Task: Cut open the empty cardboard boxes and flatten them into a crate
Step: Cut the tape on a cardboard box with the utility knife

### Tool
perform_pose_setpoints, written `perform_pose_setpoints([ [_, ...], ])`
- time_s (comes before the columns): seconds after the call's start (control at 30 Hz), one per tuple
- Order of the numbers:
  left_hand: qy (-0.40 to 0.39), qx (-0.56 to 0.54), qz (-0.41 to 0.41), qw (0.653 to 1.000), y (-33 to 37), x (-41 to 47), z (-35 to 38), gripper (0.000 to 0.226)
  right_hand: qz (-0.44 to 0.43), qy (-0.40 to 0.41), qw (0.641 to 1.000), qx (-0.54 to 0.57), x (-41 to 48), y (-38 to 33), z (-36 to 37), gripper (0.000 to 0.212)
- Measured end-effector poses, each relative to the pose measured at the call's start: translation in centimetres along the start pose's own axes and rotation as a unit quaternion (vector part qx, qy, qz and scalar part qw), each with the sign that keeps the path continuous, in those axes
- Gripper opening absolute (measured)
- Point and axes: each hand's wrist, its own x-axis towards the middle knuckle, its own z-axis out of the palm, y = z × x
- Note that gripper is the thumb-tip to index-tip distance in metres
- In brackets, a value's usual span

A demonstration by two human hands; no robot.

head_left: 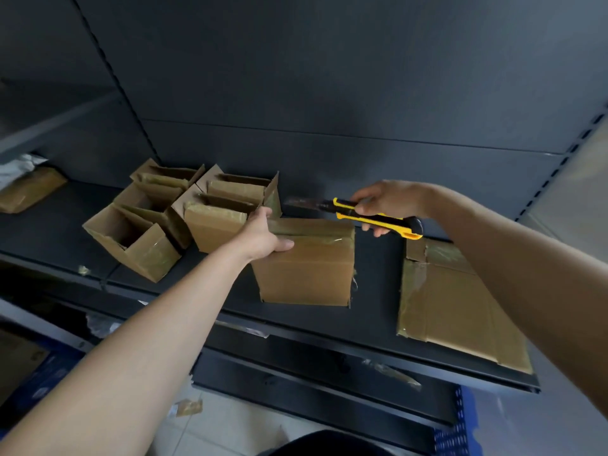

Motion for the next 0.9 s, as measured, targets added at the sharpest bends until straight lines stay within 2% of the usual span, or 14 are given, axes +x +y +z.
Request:
perform_pose_setpoints([
  [0.17,0.013,-0.024,0.012,1.0,-0.2,-0.1,0.0,0.084,0.019,-0.013,0.985,-0.173,-0.6,-2.9,0.3,0.02],
  [0.4,0.009,-0.006,0.016,1.0,-0.4,-0.2,0.0,0.079,0.029,0.008,0.948,-0.317,-1.6,-6.0,0.3,0.024],
  [0.6,0.018,0.014,0.013,1.0,-0.3,-0.1,0.3,0.081,0.027,0.015,0.875,-0.483,-2.5,-10.1,1.7,0.024],
  [0.67,0.015,0.029,0.014,0.999,-0.2,0.0,0.3,0.081,0.029,0.028,0.856,-0.515,-2.8,-11.4,2.5,0.018],
  [0.9,0.005,0.073,0.016,0.997,0.2,-0.2,0.3,0.075,0.041,0.068,0.815,-0.573,-3.0,-12.2,3.8,0.014],
])
